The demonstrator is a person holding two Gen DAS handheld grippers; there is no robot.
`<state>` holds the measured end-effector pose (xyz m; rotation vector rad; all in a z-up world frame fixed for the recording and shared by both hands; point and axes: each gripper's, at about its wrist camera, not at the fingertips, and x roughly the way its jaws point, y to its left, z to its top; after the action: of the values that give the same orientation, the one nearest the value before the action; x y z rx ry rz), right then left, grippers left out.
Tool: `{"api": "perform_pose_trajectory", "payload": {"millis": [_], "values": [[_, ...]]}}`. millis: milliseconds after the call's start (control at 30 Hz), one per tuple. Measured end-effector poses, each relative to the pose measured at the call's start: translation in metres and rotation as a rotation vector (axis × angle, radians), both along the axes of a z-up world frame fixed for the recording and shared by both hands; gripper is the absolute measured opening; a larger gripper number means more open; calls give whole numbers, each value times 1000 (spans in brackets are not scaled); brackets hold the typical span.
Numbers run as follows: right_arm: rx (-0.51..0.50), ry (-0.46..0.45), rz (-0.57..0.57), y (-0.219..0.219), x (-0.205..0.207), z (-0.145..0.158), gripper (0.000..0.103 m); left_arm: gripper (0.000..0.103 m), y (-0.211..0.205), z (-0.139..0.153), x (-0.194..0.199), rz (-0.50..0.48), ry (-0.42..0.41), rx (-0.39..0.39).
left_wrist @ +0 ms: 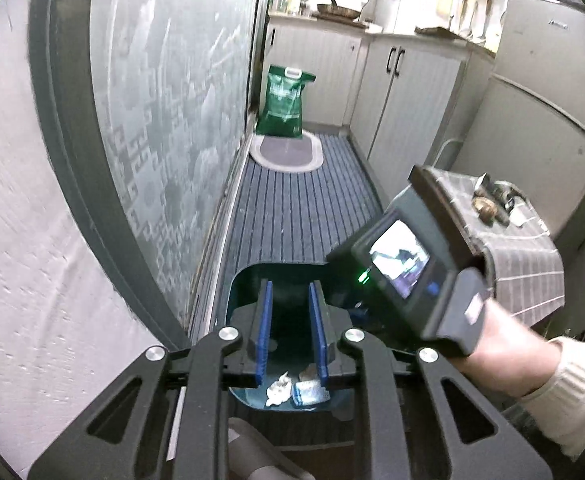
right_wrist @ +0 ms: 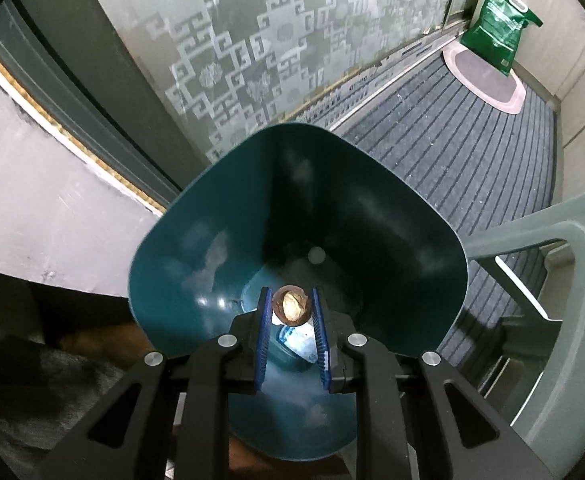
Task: Collect trash
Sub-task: 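Open the left gripper dropping the green item while the right gripper releases the nut shell, then move both grippers back over the table toward the remaining items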
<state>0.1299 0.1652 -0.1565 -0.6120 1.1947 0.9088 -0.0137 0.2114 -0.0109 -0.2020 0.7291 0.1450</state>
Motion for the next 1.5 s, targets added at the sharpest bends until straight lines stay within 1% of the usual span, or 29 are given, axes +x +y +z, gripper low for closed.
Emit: {"api": "perform_pose_trajectory", "payload": {"millis": [167, 233, 267, 300, 400, 467, 567, 633, 667, 733, 800, 867, 1033, 1167, 1300, 1500], "values": [[-23, -6, 3, -2, -1, -7, 21, 20, -4, 17, -6, 1, -49, 1], [-28, -10, 1, -3, -3, -8, 31, 20, -5, 24, -7, 3, -66, -2], [-27, -12, 0, -3, -3, -8, 39, 20, -5, 28, -9, 4, -78, -3], [-27, -14, -1, -4, -4, -8, 42, 20, -5, 31, -10, 5, -88, -4], [-12, -32, -1, -7, -6, -2, 42, 20, -8, 40, -12, 10, -115, -7], [19, -23, 9, -9, -7, 5, 42, 20, -10, 45, -12, 13, -131, -6], [60, -34, 24, -11, -11, 20, 42, 20, -13, 53, -14, 14, -154, -9], [109, -40, 38, -15, -15, 35, 42, 21, -15, 57, -15, 14, -172, -11], [124, -46, 41, -16, -16, 41, 42, 24, -17, 61, -15, 12, -184, -13], [170, -54, 47, -19, -19, 57, 39, 28, -21, 67, -16, 8, -205, -12], [221, -74, 49, -25, -22, 76, 35, 29, -25, 71, -16, 1, -221, -14], [266, -77, 47, -31, -22, 91, 34, 33, -29, 76, -15, -3, -237, -14], [371, -80, 32, -52, -21, 128, 34, 37, -43, 84, -9, -19, -266, -12], [392, -128, 16, -71, -17, 147, 34, 38, -55, 87, -1, -45, -267, -21], [406, -165, -29, -101, -2, 162, 34, 39, -70, 83, 13, -89, -249, -23], [428, -226, -123, -156, 26, 183, 34, 40, -97, 75, 44, -169, -207, 11]]}}
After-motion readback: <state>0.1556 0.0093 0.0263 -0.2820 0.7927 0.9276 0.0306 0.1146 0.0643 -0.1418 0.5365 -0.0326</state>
